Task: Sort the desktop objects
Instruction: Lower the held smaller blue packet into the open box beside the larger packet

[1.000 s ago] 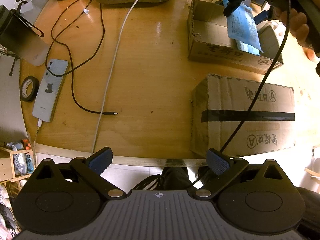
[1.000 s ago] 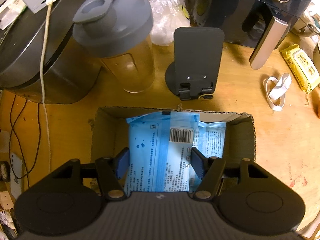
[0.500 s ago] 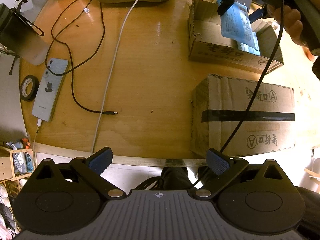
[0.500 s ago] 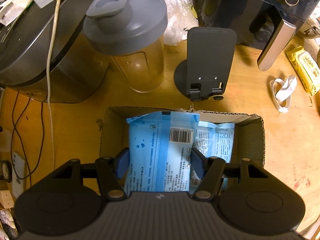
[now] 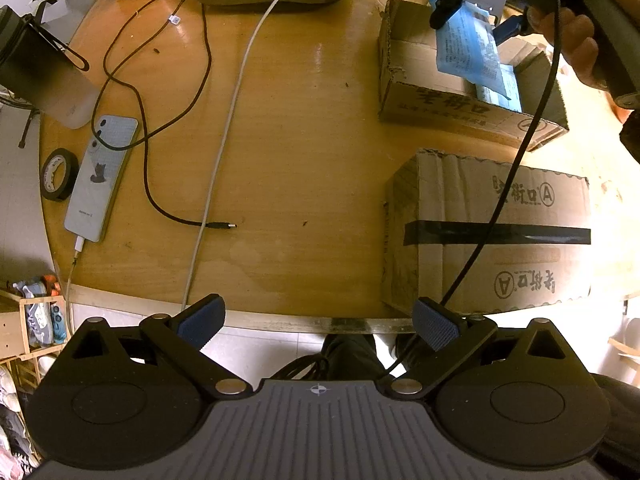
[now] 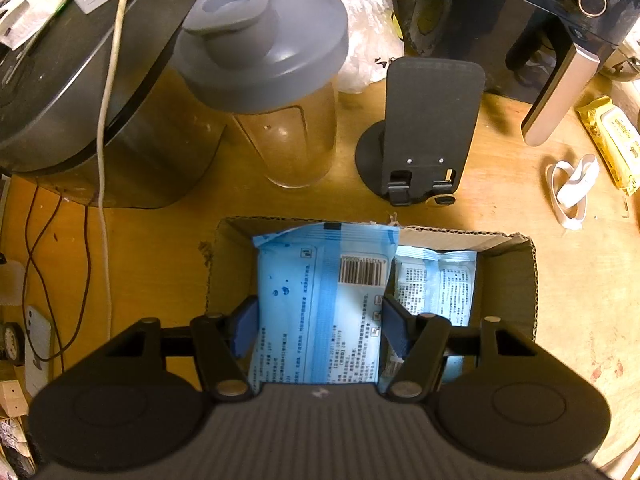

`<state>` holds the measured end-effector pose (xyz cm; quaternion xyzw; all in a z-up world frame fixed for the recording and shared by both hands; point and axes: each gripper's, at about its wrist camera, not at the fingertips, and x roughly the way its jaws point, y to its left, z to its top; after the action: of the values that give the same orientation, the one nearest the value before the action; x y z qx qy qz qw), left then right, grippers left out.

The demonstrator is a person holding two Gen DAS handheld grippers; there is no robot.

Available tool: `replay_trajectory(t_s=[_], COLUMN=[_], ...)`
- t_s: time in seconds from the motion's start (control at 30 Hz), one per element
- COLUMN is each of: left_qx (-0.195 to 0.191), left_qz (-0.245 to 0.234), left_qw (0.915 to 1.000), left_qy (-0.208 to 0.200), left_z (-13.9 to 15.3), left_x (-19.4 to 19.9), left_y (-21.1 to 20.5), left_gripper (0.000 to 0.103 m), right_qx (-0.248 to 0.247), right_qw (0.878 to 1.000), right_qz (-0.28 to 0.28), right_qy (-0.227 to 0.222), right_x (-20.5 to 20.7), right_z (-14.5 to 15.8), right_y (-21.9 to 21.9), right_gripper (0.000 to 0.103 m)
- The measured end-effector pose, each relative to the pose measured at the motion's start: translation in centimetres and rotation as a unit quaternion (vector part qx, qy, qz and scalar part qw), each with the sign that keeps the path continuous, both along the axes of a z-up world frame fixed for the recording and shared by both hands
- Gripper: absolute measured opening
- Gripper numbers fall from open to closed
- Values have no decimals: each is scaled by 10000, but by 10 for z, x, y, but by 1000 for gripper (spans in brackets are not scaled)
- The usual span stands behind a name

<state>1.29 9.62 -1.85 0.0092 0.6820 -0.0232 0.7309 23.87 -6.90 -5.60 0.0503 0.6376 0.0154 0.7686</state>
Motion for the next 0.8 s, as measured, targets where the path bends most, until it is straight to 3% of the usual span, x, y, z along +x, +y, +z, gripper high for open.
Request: replay_trajectory(t_s=[0.8], left_qx=[15], left_qz=[98], left_qw=[9999], left_qy=[25], left_z=[-1], left_x=[-4], left_y=[1], left_gripper=[103], right_qx=[13], right_qw=[9998], right_qz=[185], right_qy=[27], right_x=[8], right_z=[-11], right_y=[23], right_gripper=[62])
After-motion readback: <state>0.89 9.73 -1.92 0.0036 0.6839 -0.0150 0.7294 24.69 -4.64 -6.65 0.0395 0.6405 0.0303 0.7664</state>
